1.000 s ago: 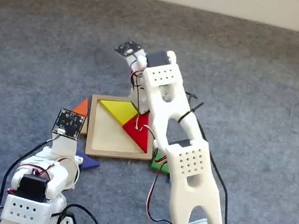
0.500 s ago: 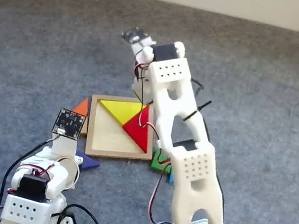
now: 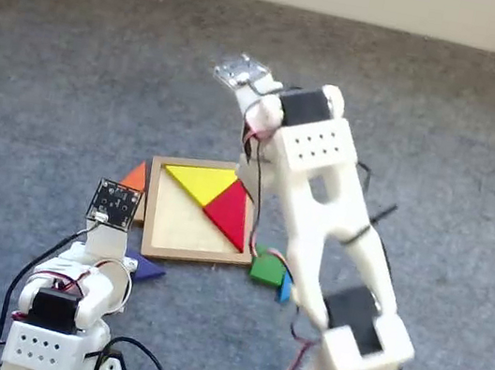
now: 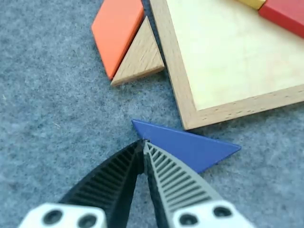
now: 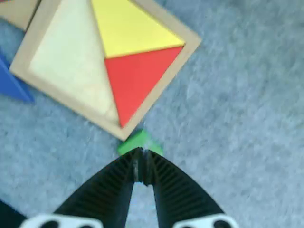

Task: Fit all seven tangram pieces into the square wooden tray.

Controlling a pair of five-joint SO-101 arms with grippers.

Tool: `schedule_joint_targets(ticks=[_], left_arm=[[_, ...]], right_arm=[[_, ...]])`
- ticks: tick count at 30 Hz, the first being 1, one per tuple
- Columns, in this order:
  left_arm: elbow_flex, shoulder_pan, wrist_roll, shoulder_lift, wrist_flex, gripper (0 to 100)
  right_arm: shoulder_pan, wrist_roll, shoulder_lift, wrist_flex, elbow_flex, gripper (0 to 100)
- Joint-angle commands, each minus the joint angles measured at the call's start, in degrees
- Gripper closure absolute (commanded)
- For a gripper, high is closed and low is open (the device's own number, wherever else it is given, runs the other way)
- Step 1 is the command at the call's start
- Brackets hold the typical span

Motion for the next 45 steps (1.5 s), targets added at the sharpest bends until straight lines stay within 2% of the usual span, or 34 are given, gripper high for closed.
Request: schedule_joint_targets(ticks=[1, 6, 11, 13, 16, 20, 24, 31, 35, 45], left_arm=[[1.19, -0.66, 0.53, -1.54, 0.35, 99], [1.19, -0.66, 0.53, -1.54, 0.35, 99], [1.19, -0.66, 0.53, -1.54, 0.35, 99], [1.19, -0.66, 0.53, -1.54, 0.35, 99], [1.19, -0.66, 0.53, -1.54, 0.35, 99], [1.19, -0.66, 0.53, -1.54, 0.35, 99], [1.19, -0.66, 0.53, -1.54, 0.35, 99], [1.19, -0.66, 0.53, -1.54, 0.35, 99], [1.19, -0.66, 0.53, -1.54, 0.35, 99], [1.19, -0.66, 0.53, -1.54, 0.35, 99]], right_arm=[[0.92, -0.26, -13.32, -5.49, 12.0, 99.3], [0.66, 3.43, -27.65, -15.25, 30.9, 99.3], [0.66, 7.03, -36.18, -22.2, 43.74, 98.5], [0.57, 7.3, -36.88, -22.9, 46.73, 94.0], [0.4, 7.38, -36.88, -22.99, 49.45, 82.4], [-2.86, 7.38, -36.88, -24.31, 53.05, 71.4], [-7.25, 7.38, -36.88, -32.57, 60.53, 71.0], [-7.69, 8.09, -36.79, -42.15, 70.02, 71.0], [-7.69, 12.48, -36.7, -45.76, 72.22, 71.0], [-7.6, 12.84, -36.62, -48.13, 73.27, 71.0]])
